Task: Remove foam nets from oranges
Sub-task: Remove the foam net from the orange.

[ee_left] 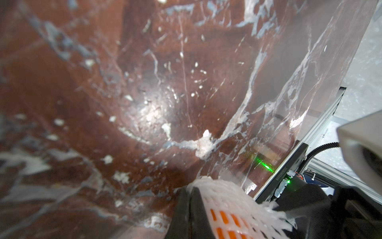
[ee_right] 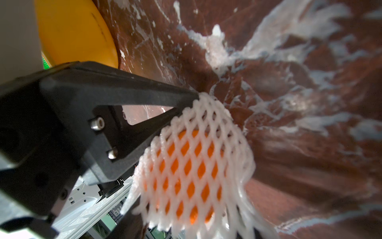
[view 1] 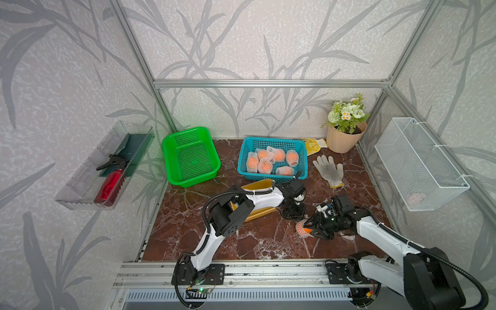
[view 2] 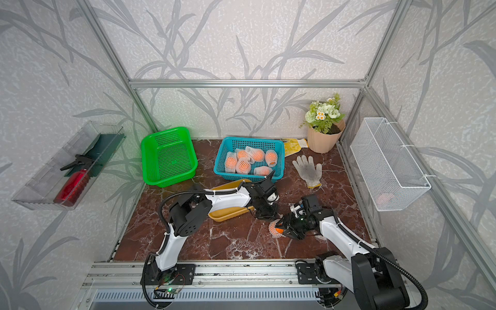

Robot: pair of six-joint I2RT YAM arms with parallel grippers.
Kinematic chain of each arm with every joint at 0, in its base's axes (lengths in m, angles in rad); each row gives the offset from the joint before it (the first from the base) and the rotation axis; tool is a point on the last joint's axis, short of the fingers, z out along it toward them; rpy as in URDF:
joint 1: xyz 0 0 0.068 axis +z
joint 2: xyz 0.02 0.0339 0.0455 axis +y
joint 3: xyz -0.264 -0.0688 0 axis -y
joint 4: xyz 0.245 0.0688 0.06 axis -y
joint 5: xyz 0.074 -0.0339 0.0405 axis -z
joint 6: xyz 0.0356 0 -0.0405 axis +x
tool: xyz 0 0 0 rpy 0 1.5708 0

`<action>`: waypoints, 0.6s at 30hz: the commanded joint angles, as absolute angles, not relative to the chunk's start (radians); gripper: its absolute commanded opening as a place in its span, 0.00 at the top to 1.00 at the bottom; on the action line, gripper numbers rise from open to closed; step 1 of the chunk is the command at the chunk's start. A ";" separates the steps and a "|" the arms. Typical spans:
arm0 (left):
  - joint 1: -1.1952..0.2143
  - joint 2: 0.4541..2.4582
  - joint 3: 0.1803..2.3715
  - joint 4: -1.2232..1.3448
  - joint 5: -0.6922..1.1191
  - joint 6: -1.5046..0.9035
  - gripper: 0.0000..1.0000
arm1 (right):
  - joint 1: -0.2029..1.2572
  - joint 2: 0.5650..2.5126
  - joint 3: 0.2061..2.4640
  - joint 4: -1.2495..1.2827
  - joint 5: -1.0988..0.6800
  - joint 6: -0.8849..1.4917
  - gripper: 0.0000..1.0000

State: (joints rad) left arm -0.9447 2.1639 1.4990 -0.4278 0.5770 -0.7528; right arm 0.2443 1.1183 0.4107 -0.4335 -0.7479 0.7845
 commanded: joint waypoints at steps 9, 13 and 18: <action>-0.977 2.196 1.517 -0.428 0.600 -0.761 1.00 | 0.285 1.152 0.358 -0.356 -0.594 0.867 0.37; -0.976 2.197 1.516 -0.429 0.600 -0.760 1.00 | 0.288 1.149 0.347 -0.330 -0.586 0.883 0.46; -0.976 2.195 1.507 -0.429 0.600 -0.762 1.00 | 0.288 1.094 0.372 -0.373 -0.589 0.873 0.58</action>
State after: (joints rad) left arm -0.9474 2.1666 1.4994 -0.4088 0.5732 -0.7559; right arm 0.2901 1.1107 0.3782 -0.3275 -0.7181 0.8688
